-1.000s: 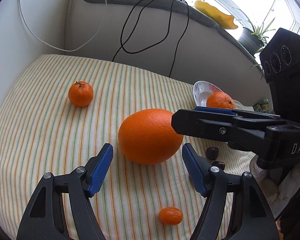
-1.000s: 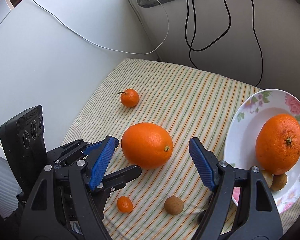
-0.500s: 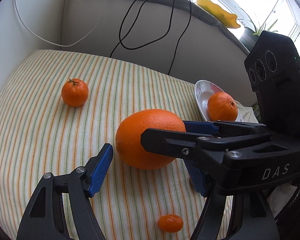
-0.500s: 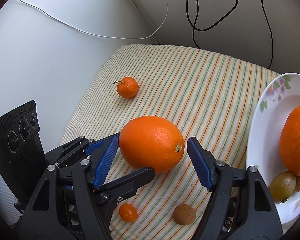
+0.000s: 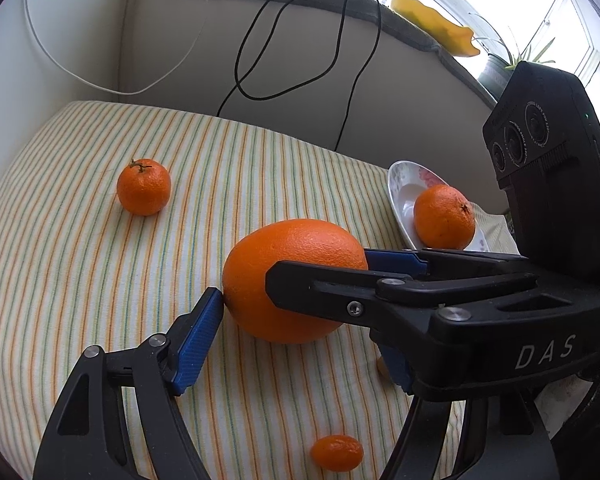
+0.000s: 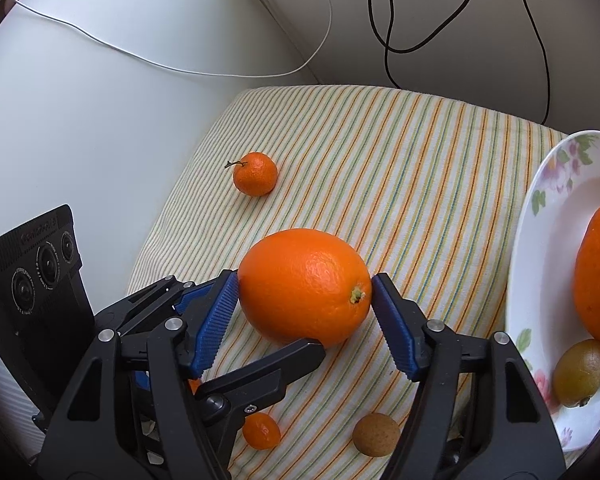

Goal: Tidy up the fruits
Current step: 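Close the right tool around the oval orange and lift it, then carry the oval orange with the right tool over the white plate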

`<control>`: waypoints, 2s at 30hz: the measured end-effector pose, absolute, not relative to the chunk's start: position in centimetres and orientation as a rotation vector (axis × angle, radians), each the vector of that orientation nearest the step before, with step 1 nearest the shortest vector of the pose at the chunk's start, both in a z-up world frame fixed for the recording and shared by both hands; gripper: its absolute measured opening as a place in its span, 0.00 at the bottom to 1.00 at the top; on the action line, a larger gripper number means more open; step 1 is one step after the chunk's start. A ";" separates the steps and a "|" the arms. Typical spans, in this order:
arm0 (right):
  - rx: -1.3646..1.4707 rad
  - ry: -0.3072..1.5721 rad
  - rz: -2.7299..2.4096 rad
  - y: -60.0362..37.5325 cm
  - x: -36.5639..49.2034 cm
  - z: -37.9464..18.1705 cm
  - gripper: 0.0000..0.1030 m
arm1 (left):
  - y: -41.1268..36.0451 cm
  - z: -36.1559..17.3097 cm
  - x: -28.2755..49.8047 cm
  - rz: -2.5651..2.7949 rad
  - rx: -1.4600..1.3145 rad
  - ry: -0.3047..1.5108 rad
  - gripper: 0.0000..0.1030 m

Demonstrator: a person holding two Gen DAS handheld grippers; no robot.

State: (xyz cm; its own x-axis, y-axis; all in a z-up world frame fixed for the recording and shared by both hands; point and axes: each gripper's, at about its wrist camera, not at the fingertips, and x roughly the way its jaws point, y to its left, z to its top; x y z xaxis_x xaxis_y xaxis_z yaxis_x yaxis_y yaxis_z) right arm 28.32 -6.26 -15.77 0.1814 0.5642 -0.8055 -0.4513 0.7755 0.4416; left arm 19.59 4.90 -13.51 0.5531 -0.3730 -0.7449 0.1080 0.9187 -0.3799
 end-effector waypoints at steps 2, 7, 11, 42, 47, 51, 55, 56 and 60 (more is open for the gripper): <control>0.113 1.182 0.719 -6.4 28.1 -15.7 0.69 | 4.8 -13.4 19.5 -0.285 -0.306 0.939 0.70; 0.132 1.173 0.723 -6.9 27.7 -15.1 0.69 | 4.5 -12.8 19.0 -0.280 -0.291 0.922 0.70; 0.135 1.152 0.726 -7.4 27.2 -14.3 0.69 | 4.1 -12.0 18.6 -0.281 -0.276 0.903 0.70; 0.274 0.958 0.568 -23.9 26.6 -6.2 0.69 | -11.2 -6.2 22.4 -0.473 -0.129 0.783 0.70; 0.309 0.934 0.524 -27.1 27.2 -6.1 0.69 | -13.9 -6.1 23.8 -0.515 -0.098 0.782 0.70; 0.346 0.924 0.487 -29.3 28.2 -6.6 0.69 | -15.9 -6.5 25.2 -0.541 -0.079 0.796 0.70; 0.376 0.924 0.452 -31.1 29.2 -7.6 0.69 | -17.5 -7.4 26.6 -0.561 -0.060 0.819 0.70; 0.384 0.924 0.445 -31.4 29.4 -7.9 0.69 | -17.9 -7.6 26.9 -0.566 -0.054 0.823 0.70; 0.414 0.919 0.426 -32.4 30.4 -8.8 0.69 | -18.7 -8.1 27.8 -0.576 -0.033 0.831 0.71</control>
